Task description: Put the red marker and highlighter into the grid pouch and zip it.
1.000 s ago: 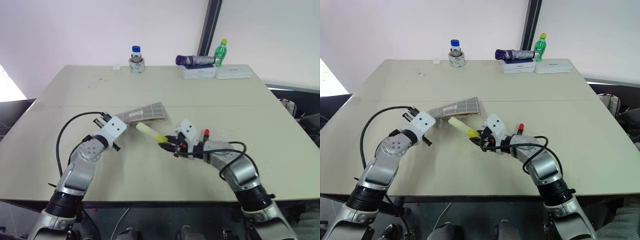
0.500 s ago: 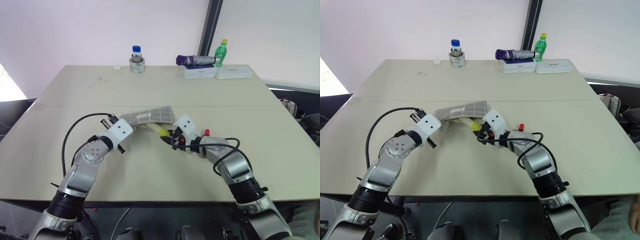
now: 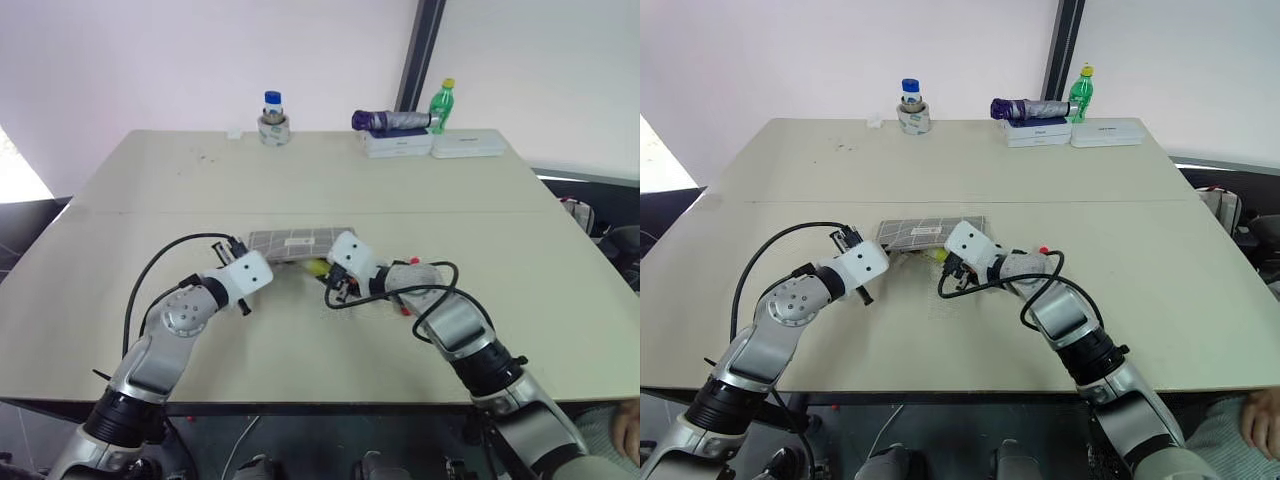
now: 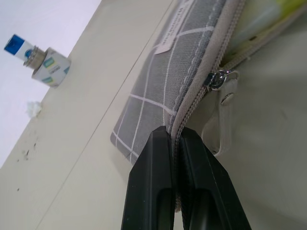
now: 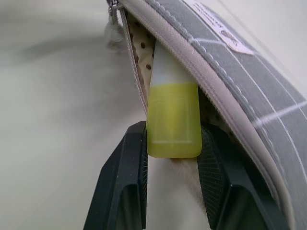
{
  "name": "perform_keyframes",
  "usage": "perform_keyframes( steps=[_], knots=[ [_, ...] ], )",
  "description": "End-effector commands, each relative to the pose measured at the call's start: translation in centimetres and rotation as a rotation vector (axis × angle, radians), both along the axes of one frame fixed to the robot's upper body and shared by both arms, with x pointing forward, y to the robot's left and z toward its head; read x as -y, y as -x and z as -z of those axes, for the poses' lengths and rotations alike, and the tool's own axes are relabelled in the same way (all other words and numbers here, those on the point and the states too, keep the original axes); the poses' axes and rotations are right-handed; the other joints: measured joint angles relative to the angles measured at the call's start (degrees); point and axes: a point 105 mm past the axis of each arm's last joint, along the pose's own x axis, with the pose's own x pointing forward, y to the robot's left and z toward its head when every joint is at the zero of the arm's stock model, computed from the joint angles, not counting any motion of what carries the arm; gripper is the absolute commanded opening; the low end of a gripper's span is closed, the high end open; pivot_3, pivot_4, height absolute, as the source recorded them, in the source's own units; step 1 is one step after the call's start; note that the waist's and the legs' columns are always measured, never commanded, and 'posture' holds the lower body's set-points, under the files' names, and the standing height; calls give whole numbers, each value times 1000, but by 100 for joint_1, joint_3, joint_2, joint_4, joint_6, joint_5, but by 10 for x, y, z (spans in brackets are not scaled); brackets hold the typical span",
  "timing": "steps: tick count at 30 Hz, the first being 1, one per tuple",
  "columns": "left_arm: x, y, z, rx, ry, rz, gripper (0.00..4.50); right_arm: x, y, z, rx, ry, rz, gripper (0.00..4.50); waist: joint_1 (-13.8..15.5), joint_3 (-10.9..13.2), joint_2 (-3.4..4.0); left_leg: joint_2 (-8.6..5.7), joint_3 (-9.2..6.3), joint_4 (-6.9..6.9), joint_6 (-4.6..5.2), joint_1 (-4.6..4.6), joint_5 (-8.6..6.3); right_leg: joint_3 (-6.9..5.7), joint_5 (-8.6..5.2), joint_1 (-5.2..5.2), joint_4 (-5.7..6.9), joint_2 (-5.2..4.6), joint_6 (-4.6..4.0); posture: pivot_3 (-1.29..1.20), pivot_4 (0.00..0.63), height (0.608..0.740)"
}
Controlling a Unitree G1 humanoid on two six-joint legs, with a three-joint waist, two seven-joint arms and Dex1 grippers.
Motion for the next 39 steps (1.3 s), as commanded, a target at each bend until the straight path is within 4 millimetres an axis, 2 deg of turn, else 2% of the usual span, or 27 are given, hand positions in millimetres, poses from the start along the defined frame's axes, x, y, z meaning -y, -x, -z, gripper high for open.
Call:
perform_keyframes(
  steps=[1,4,5,6,10,13,15,20,26,29,32,34,36,39],
  knots=[
    [10,5,-14,41,8,86,0,-12,4,-15,54,-10,-51,875,0,0,0,0,0,0,0,0,0,0,0,0,0,0,0,0,150,740],
    [10,5,-16,44,15,89,0,-9,3,-11,-7,-56,-27,875,1,0,0,0,1,1,0,0,0,0,0,0,0,-1,0,0,150,740],
    [9,5,-17,45,16,87,0,-9,3,-13,-31,-94,-20,1920,1,0,0,0,1,1,0,0,0,0,0,0,0,-1,0,0,150,740],
    [9,5,-17,45,19,85,0,-8,3,-15,-39,-114,-13,2277,2,0,0,0,1,1,0,0,0,0,0,0,0,0,0,0,150,740],
    [7,4,-17,34,52,61,0,-6,7,-22,-11,-111,-39,4396,16,0,0,-1,1,1,0,0,0,0,0,0,0,-1,0,0,150,740],
    [6,4,-16,23,64,51,0,-6,26,-21,3,-54,-163,4462,26,0,0,-2,0,1,0,0,0,0,0,1,0,-2,0,0,150,740],
    [6,3,-18,6,125,30,0,3,41,-19,-23,-39,-238,4462,34,0,0,-2,0,1,1,-1,-1,0,0,1,-1,-2,0,0,150,740],
    [-2,0,-17,3,126,-19,0,26,51,-32,-23,-42,-264,4462,2,0,0,-2,-3,3,2,0,-1,0,0,2,1,1,-1,0,150,740],
    [-10,-6,-20,24,105,-65,0,37,55,-52,-24,-153,-288,4462,21,0,-1,-1,-3,3,2,1,-1,0,1,2,-1,1,-1,0,150,740],
    [-16,-9,-23,50,94,-104,0,53,44,-55,-43,-205,-183,4462,28,0,-1,-1,-3,4,2,1,-1,0,1,3,-1,0,-1,0,150,740],
    [-24,-12,-26,75,78,-142,0,109,10,-33,-34,-80,161,4462,41,0,-2,-2,-3,5,3,1,-2,0,1,5,-1,-2,-1,0,150,740],
    [-26,-12,-25,77,69,-148,0,137,1,-19,-63,-56,339,4462,50,0,-2,-7,-1,5,4,1,-2,0,1,6,-2,-8,-1,0,150,740],
    [-27,-12,-23,73,71,-148,0,145,1,-14,-81,-127,455,4462,36,0,-2,-6,0,3,4,1,-2,0,0,5,-2,-8,-1,0,150,740],
    [-26,-13,-19,67,73,-147,0,143,6,-12,-73,-231,576,4462,-19,0,-2,2,-1,-1,2,1,-1,5,0,-1,-1,4,-1,0,150,740]
  ],
)
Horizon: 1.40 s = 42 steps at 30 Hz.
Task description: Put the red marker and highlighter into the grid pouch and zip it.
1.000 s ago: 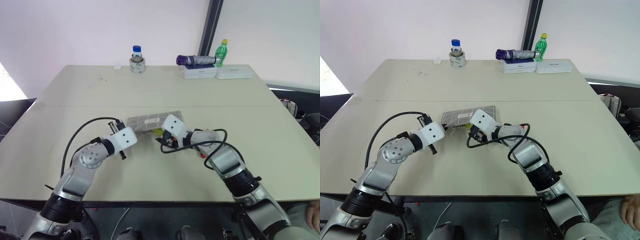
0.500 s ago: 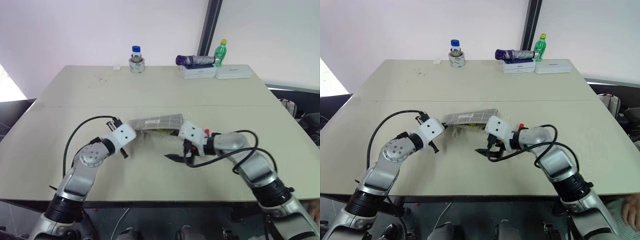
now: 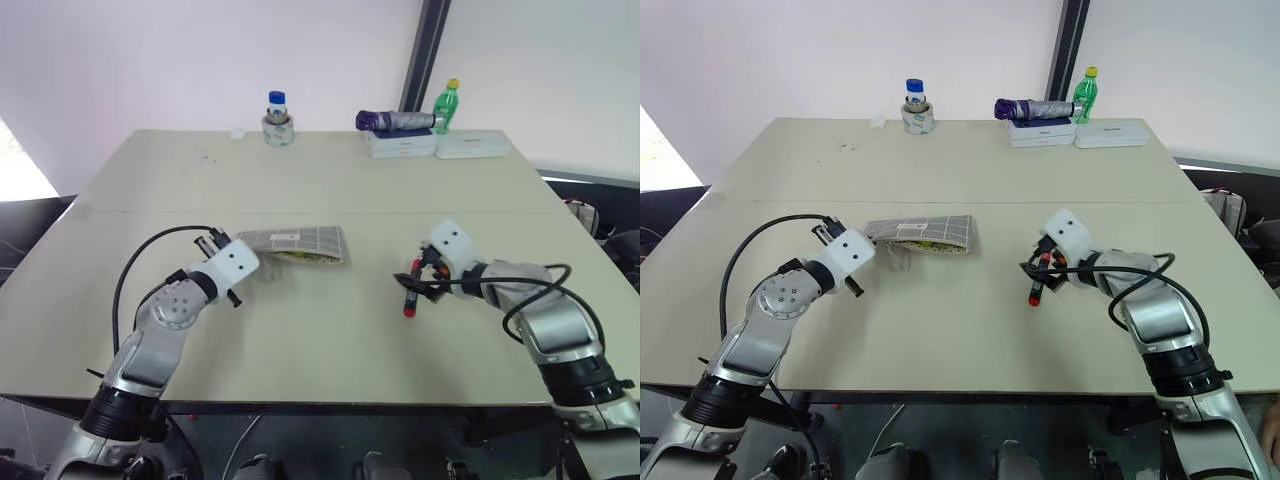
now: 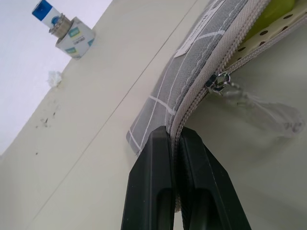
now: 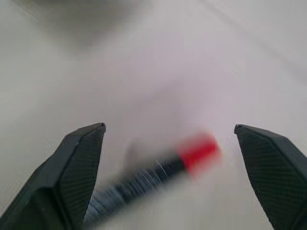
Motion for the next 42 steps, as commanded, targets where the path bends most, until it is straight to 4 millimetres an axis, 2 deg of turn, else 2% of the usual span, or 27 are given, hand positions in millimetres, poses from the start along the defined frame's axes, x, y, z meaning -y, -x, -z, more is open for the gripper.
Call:
perform_keyframes(
  steps=[1,3,8,14,20,22,24,27,29,33,37,39,42],
  knots=[
    [1,-2,-12,63,0,1,0,0,4,-16,81,-76,157,4462,-20,0,0,0,0,0,-1,0,0,1,0,-1,1,2,0,0,150,740],
    [3,-3,-10,63,8,8,0,3,8,-13,83,-120,263,4462,-4,0,1,1,1,0,-2,0,1,2,0,-3,3,3,0,0,150,740],
    [5,-5,-8,63,12,19,0,-16,28,2,-11,-228,328,4462,44,0,0,-4,1,3,-2,-1,1,1,0,0,3,-4,0,0,150,740],
    [8,-6,-9,69,14,31,0,-19,39,15,-39,-126,341,4462,36,0,0,-7,-1,2,-2,-1,1,0,0,0,3,-2,0,0,150,740],
    [9,-6,-11,74,12,34,0,-26,46,31,-95,-144,340,4462,25,-1,-1,-6,-3,0,-2,-1,1,0,0,0,2,0,0,0,150,740],
    [9,-6,-11,75,12,34,0,-32,48,34,-113,-164,322,3947,24,-1,-2,-6,-4,0,-2,-1,1,0,0,0,2,0,0,0,150,740],
    [9,-6,-11,77,12,34,0,-34,46,34,-103,-151,315,3180,22,-2,-2,-6,-4,0,-2,-1,1,0,0,0,2,0,0,0,150,740],
    [9,-6,-12,79,13,36,0,-33,41,30,-81,-141,314,1541,22,-2,-2,-6,-4,0,-1,-1,1,0,0,0,2,0,0,0,150,740],
    [10,-6,-12,81,15,39,0,-31,34,20,-32,-124,303,492,23,-2,-2,-6,-4,0,-1,-1,1,0,0,0,2,0,0,0,150,740],
    [10,-7,-13,82,14,40,0,-36,19,-9,96,-89,116,401,28,-1,-2,-8,-3,2,0,-1,0,0,0,1,1,-2,0,0,150,740],
    [7,-10,-13,80,10,34,0,-39,18,-45,191,-123,-151,401,26,-1,-2,-8,-5,-1,0,-1,0,0,0,1,-2,1,0,0,150,740],
    [6,-10,-12,78,7,34,0,-46,26,-53,195,-141,-272,401,28,-1,-2,-8,-5,-1,1,-1,-1,0,0,1,-3,1,0,0,150,740],
    [7,-11,-13,81,7,36,0,-73,53,-46,94,-150,-492,401,31,-1,-3,-6,-6,-2,1,-1,-1,1,0,1,-4,1,0,0,150,740]
  ],
)
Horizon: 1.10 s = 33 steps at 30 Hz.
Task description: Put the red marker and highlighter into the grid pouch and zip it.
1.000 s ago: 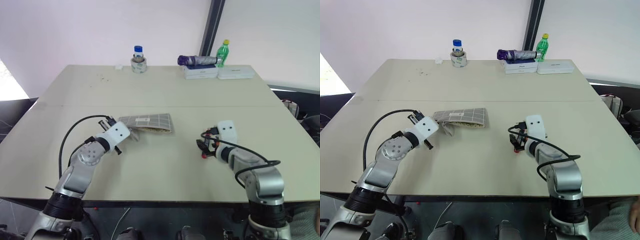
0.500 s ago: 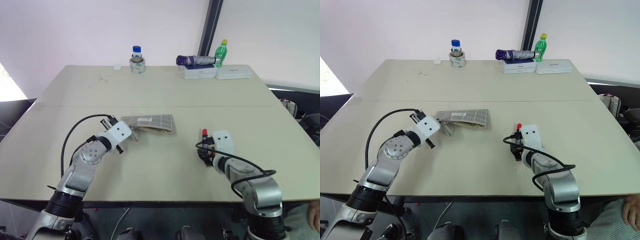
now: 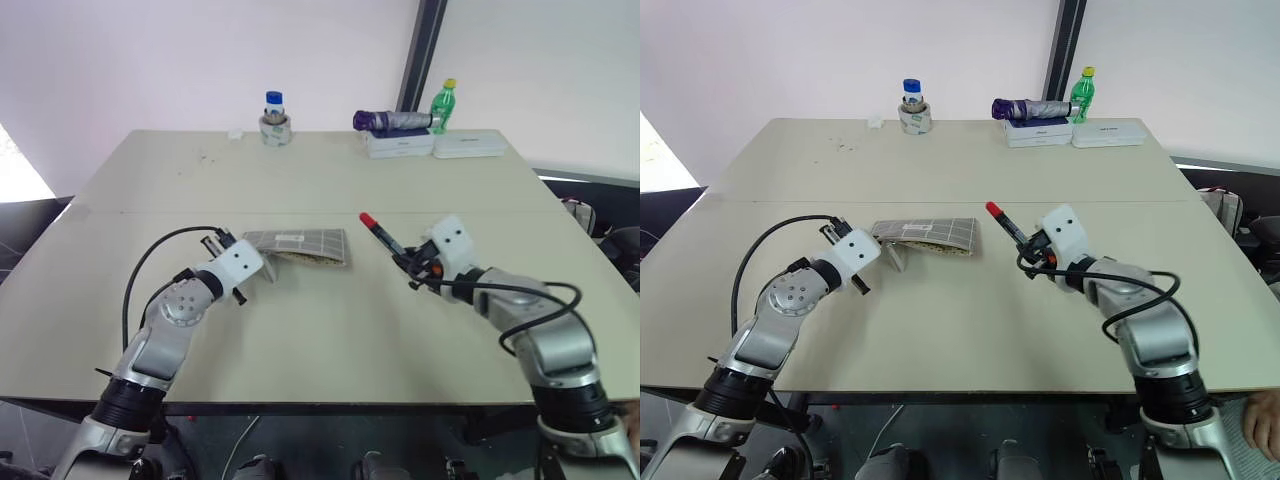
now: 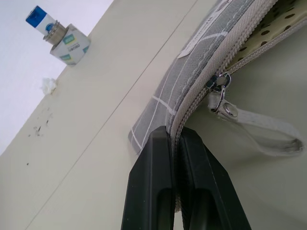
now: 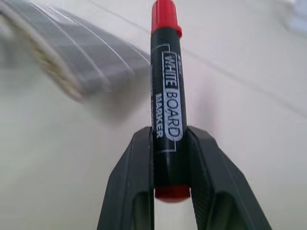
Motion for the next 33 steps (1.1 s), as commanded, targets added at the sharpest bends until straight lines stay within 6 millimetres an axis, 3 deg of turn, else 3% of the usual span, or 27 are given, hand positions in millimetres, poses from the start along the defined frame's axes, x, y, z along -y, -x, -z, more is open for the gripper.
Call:
perform_keyframes(
  steps=[1,5,11,22,33],
  knots=[
    [1,-2,-18,64,-2,6,0,-34,29,-1,-35,0,-240,401,-2,0,0,0,0,0,0,0,0,0,0,0,0,0,0,0,150,740],
    [4,-1,-20,70,4,12,0,-52,34,19,-97,16,-269,401,-2,0,-1,1,0,3,0,0,0,0,0,0,1,-1,0,0,150,740],
    [9,3,-21,72,16,27,0,-47,20,41,-134,104,-208,401,15,0,-1,-1,0,6,0,0,0,0,0,2,2,-4,0,0,150,740],
    [15,6,-19,66,13,51,0,-54,16,26,-100,22,-228,401,6,0,-1,2,1,6,0,0,0,0,0,2,2,-1,0,0,150,740],
    [21,7,-20,78,7,80,0,-49,-5,26,-70,63,-102,401,2,0,-1,1,1,7,0,0,0,0,0,2,2,-2,0,0,150,740]
  ],
)
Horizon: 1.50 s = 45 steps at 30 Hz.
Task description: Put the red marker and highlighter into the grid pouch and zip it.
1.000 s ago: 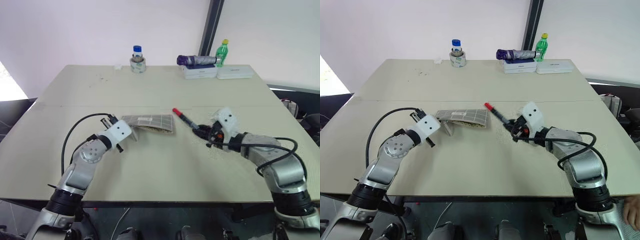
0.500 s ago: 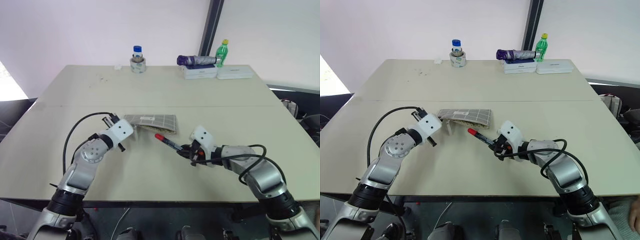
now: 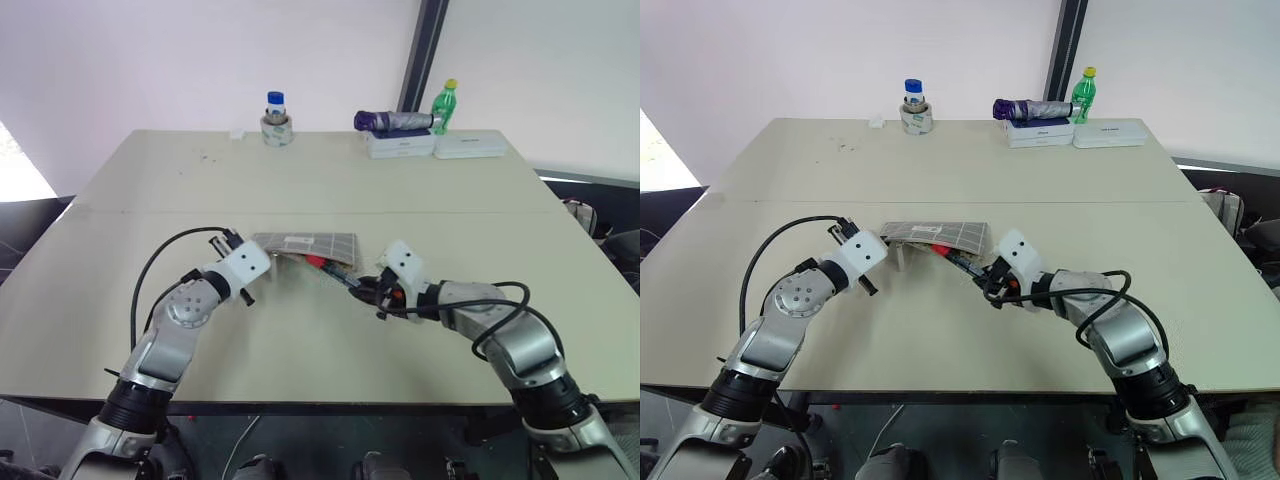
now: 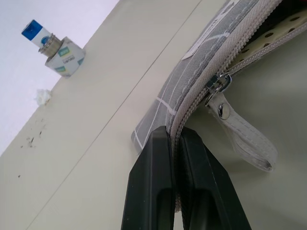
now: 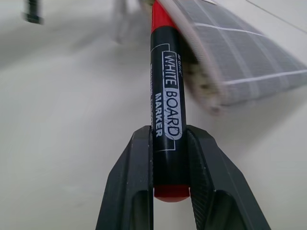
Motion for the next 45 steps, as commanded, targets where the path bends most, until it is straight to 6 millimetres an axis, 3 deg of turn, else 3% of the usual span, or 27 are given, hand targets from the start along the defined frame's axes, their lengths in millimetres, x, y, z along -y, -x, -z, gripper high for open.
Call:
perform_keyframes(
  steps=[1,11,14,18,22,32,40,45],
  knots=[
    [9,4,-18,74,-14,43,0,-7,-7,-15,62,-13,16,401,-1,0,0,0,0,0,0,0,0,0,0,0,0,0,0,0,150,740],
    [30,10,-27,78,0,149,0,-44,-16,-24,153,67,-19,401,-2,0,0,0,1,1,0,0,0,-1,0,0,1,-1,0,0,150,740],
    [32,12,-28,98,-46,172,0,-45,-16,-24,156,84,-23,401,-2,0,0,0,2,0,0,0,0,-1,0,0,1,-1,0,0,150,740],
    [23,9,-30,133,-148,158,0,-29,-23,-23,244,285,-40,401,-14,0,0,0,2,-1,0,0,0,-1,0,-2,1,-1,0,0,150,740],
    [25,9,-28,124,-128,166,0,-30,-24,-27,349,409,-114,401,-12,0,0,0,3,-1,0,0,0,-1,0,-2,0,-1,0,0,150,740],
    [30,10,-28,121,-116,178,0,-43,-24,-29,275,253,-78,401,-5,0,0,2,4,0,0,0,0,-1,0,-2,0,-1,0,0,150,740],
    [26,10,-26,101,-79,156,0,-38,-27,-37,279,220,-39,4433,-8,0,0,2,5,0,0,0,0,-1,0,-2,1,-1,0,0,150,740],
    [23,8,-27,83,-24,130,0,-29,-18,-54,210,62,-73,4433,-8,0,0,2,5,0,0,0,0,-1,0,-2,1,0,0,0,150,740]
  ],
)
